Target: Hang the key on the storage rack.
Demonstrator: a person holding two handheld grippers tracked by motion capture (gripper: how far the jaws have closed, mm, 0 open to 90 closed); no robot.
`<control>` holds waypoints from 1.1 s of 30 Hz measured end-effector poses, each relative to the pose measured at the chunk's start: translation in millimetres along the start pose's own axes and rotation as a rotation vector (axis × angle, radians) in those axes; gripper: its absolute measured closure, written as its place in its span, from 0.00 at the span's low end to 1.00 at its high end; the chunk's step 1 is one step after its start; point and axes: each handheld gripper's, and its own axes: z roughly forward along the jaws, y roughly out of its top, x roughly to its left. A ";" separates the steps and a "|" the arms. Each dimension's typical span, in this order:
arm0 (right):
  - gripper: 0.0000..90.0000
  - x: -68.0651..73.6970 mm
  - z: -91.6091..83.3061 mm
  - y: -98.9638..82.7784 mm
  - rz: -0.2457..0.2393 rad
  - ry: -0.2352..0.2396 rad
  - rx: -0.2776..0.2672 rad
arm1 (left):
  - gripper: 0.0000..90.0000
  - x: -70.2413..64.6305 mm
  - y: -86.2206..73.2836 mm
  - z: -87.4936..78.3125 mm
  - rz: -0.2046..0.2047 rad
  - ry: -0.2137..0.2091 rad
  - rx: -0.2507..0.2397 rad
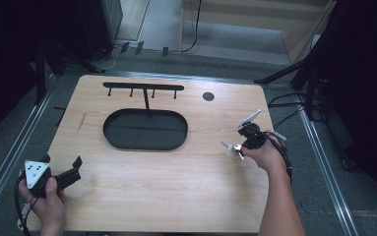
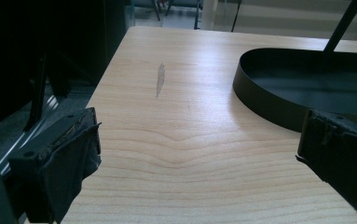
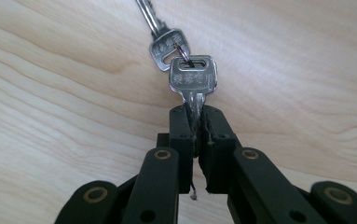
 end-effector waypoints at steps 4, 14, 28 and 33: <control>0.93 6.8 -26.6 13.1 -0.011 -0.015 -0.027 | 0.00 -0.1 0.0 0.0 0.000 0.000 -0.001; 0.93 46.6 -81.6 55.7 -0.072 -0.021 -0.071 | 0.00 0.0 0.0 -0.1 -0.002 0.000 0.000; 0.93 99.4 -121.3 100.2 -0.134 0.000 -0.138 | 0.00 0.3 0.2 0.2 -0.006 -0.001 0.000; 0.93 124.6 -133.1 116.9 -0.175 0.007 -0.161 | 0.00 0.6 0.2 0.2 -0.007 -0.001 0.001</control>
